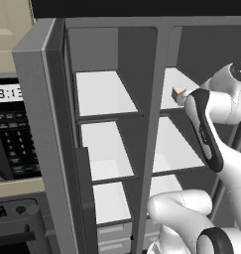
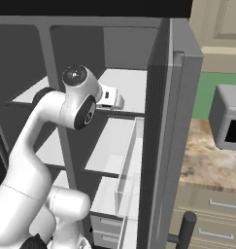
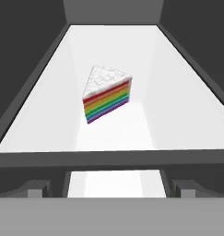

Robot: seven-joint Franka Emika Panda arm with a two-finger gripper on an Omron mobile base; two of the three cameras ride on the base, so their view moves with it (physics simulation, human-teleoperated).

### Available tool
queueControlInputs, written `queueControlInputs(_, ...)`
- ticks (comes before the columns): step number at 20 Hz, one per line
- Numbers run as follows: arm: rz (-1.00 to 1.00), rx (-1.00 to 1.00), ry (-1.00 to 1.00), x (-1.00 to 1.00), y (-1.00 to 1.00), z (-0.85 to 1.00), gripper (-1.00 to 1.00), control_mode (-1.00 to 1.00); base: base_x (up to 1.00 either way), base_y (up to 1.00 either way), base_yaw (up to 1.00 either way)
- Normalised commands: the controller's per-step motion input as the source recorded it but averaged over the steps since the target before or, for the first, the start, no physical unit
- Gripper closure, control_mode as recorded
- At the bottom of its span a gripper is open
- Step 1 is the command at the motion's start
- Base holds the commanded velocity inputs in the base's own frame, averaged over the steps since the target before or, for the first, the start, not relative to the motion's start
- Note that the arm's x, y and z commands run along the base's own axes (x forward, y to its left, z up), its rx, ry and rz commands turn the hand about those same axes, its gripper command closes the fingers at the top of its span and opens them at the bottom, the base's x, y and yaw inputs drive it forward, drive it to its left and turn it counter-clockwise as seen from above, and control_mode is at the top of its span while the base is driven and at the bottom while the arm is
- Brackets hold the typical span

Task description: Take the cake and cupcake from the fridge and place them on the empty tray on the dining counter.

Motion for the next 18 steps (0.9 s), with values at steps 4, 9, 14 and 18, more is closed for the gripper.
queueControlInputs(4, 0.02, 0.0, 0.0, 0.45, -0.01, 0.01, -1.0, -1.0, 0.0, 0.0, 0.0)
queueControlInputs(9, 0.06, 0.0, -0.05, 0.36, -0.14, -0.06, -1.0, -1.0, 0.0, 0.0, 0.0)
queueControlInputs(14, 0.09, 0.0, -0.02, 0.44, -0.06, -0.08, -1.0, -1.0, 0.0, 0.0, 0.0)
queueControlInputs(18, 0.01, 0.0, 0.0, 0.22, 0.02, -0.04, -1.0, -1.0, 0.0, 0.0, 0.0)
